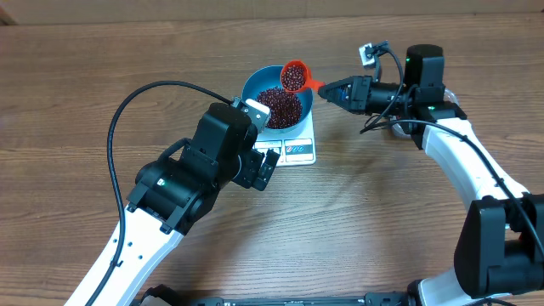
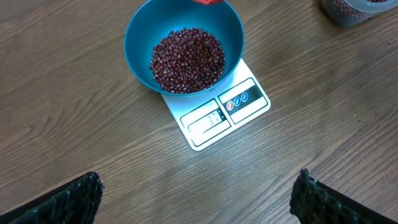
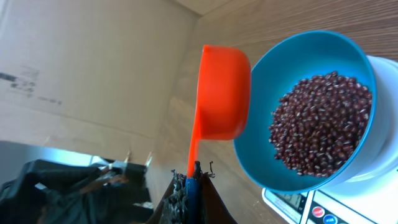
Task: Scoop item into bowl and weigh 150g on scale
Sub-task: 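Lift the filled scoop and carry it left over the teal bowl, then tilt the scoop to pour beans into the teal bowl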
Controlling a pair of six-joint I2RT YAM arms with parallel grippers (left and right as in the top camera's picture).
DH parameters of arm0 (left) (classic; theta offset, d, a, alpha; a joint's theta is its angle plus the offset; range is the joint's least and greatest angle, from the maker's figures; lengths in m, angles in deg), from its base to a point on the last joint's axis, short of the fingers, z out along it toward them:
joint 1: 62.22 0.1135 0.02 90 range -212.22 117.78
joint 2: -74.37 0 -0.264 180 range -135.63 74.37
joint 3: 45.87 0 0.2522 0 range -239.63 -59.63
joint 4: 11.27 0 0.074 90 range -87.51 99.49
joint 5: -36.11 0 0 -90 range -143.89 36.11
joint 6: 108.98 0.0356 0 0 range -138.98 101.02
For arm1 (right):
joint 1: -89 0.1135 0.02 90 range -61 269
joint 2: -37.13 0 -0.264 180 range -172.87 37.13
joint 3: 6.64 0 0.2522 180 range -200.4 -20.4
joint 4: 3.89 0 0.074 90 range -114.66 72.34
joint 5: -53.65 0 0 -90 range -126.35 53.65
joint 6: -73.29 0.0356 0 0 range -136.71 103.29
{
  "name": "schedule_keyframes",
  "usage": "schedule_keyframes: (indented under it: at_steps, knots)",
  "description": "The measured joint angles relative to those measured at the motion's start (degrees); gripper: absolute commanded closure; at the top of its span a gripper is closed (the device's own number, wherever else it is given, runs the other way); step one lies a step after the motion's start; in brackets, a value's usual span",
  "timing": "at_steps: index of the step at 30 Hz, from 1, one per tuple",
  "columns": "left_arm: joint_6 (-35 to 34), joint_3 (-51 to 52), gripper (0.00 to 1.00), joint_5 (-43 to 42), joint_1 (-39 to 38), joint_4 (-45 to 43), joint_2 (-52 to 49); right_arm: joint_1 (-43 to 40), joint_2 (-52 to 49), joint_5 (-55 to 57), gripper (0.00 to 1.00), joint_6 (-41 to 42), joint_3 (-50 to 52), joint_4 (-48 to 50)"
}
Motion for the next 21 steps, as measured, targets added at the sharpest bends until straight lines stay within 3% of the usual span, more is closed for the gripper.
schedule_keyframes:
  at_steps: [21]
  knots:
    - [0.0, 0.0, 0.01, 0.0, 0.0, 0.0, 0.0, 5.4, 3.2, 14.9, 0.96, -9.6, 0.0, -3.2]
